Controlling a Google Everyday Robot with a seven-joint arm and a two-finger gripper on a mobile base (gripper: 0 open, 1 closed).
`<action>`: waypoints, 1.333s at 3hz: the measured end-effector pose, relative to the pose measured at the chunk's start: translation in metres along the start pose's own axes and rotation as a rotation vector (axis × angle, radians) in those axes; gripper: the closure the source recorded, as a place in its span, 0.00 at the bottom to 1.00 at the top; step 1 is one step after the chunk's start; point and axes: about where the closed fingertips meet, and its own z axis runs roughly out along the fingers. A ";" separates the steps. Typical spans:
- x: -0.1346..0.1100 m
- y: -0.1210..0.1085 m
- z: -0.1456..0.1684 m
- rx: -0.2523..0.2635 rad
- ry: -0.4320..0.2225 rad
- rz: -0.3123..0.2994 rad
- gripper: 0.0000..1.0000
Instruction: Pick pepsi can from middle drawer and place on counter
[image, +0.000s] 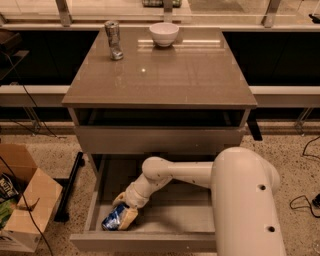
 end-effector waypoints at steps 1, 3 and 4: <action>-0.009 0.000 -0.013 0.029 -0.008 -0.015 0.61; -0.014 0.001 -0.061 0.158 -0.028 0.044 1.00; -0.009 0.021 -0.118 0.256 -0.002 0.146 1.00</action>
Offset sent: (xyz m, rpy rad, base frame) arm 0.0202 -0.0129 0.0444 0.0470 -0.0812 -0.0716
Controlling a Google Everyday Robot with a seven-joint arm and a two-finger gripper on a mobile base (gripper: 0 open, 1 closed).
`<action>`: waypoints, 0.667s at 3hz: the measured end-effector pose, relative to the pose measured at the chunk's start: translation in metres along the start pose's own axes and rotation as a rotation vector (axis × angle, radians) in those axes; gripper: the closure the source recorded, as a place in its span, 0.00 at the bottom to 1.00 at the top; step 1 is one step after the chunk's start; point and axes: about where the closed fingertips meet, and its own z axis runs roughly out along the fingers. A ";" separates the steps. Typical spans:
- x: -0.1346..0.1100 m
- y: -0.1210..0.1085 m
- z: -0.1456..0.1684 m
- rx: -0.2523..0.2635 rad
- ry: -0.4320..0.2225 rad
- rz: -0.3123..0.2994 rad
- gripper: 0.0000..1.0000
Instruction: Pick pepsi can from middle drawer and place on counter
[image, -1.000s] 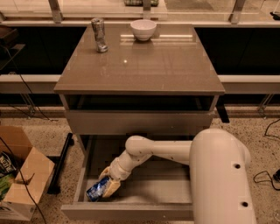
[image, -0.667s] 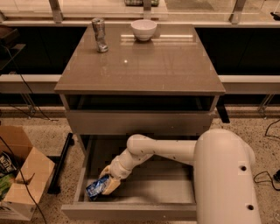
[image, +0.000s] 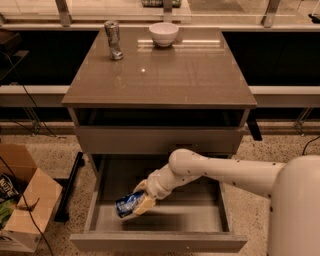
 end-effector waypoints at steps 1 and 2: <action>-0.002 0.015 -0.073 0.111 0.037 0.101 1.00; -0.016 0.032 -0.146 0.224 0.086 0.144 1.00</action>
Offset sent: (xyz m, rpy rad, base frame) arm -0.0195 -0.1552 0.2443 -0.1928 -0.2217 -0.3901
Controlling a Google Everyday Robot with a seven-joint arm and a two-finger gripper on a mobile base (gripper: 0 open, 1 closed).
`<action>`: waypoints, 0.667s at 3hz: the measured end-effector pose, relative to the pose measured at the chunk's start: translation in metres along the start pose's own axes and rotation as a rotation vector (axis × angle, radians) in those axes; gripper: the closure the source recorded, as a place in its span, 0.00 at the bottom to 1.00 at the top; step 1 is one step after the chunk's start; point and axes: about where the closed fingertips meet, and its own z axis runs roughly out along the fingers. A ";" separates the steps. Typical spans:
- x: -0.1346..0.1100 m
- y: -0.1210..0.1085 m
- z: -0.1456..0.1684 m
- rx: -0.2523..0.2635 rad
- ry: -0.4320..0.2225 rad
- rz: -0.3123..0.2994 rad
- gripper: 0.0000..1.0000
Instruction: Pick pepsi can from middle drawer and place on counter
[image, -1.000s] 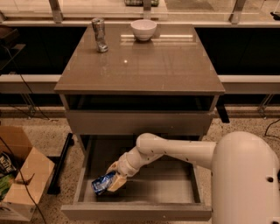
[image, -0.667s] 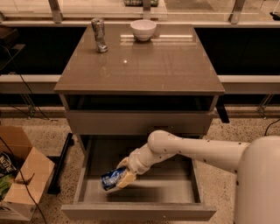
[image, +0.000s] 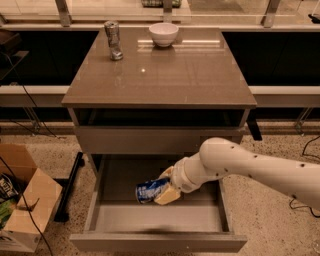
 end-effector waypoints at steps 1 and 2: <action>-0.040 -0.015 -0.103 0.156 0.007 -0.035 1.00; -0.080 -0.033 -0.164 0.257 -0.024 -0.097 1.00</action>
Offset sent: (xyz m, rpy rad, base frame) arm 0.0444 -0.0606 0.2691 -0.0181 -0.4099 -0.1055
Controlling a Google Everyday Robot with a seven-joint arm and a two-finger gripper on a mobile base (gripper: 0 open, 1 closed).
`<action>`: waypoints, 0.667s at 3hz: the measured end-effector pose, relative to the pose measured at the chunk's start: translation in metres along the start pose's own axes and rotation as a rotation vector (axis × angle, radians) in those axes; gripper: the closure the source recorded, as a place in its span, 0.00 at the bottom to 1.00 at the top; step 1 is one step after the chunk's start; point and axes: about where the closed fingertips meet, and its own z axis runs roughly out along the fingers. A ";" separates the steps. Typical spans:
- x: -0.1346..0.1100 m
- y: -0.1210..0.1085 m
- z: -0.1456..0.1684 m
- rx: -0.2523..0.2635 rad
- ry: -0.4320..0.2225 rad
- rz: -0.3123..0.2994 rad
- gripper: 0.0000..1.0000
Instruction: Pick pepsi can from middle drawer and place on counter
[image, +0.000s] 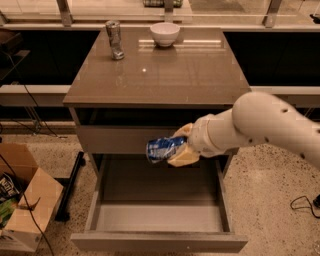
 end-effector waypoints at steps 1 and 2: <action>-0.049 -0.059 -0.051 0.093 -0.003 -0.065 1.00; -0.081 -0.105 -0.075 0.148 -0.017 -0.079 1.00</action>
Offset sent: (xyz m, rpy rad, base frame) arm 0.1179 -0.0153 0.1918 -0.0128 -0.2297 -0.0604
